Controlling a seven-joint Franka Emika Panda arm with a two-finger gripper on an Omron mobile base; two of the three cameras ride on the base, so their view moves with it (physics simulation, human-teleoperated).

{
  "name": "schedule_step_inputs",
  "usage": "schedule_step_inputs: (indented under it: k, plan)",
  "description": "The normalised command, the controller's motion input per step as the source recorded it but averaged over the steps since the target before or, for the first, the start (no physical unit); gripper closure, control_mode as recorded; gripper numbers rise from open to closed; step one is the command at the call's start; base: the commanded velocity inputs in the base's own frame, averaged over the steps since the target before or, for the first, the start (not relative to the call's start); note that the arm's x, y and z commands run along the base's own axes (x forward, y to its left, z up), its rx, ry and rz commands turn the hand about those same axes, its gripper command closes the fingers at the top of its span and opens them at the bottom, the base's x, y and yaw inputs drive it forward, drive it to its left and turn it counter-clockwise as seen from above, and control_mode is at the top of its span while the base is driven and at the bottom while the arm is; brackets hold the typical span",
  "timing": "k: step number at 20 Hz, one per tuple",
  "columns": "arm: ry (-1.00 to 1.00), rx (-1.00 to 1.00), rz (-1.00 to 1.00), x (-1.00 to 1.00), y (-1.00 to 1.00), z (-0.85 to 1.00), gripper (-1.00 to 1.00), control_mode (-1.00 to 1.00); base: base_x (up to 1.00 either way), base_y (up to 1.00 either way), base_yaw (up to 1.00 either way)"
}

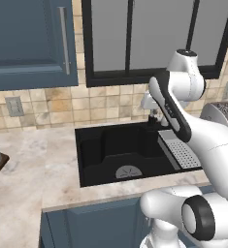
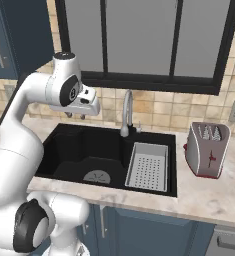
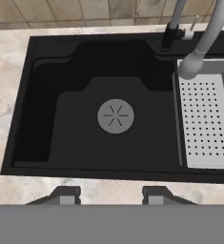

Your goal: Navigate to the coffee machine.

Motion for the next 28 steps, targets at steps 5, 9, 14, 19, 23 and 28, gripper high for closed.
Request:
schedule_step_inputs:
  k: [5, 9, 14, 19, 23, 28]
  plan:
    - [0.00, 0.00, 0.00, 0.00, 0.00, 0.00, -1.00, 1.00, 0.00, 0.00, 0.00]
    - [0.00, 0.00, 0.00, 0.00, 0.00, 0.00, -1.00, 1.00, 0.00, 0.00, 0.00]
    - [0.00, 0.00, 0.00, 0.00, 0.00, 0.00, -1.00, 1.00, 0.00, 0.00, 0.00]
    - [0.00, 0.00, 0.00, 0.00, 0.00, 0.00, -1.00, 1.00, -0.09, 0.00, 0.00]
    - [0.00, 0.00, 0.00, 0.00, 0.00, 0.00, -1.00, 1.00, -0.61, 0.00, -0.07]
    - [0.00, 0.00, 0.00, 0.00, 0.00, 0.00, -1.00, 1.00, -0.71, 0.00, -0.48]
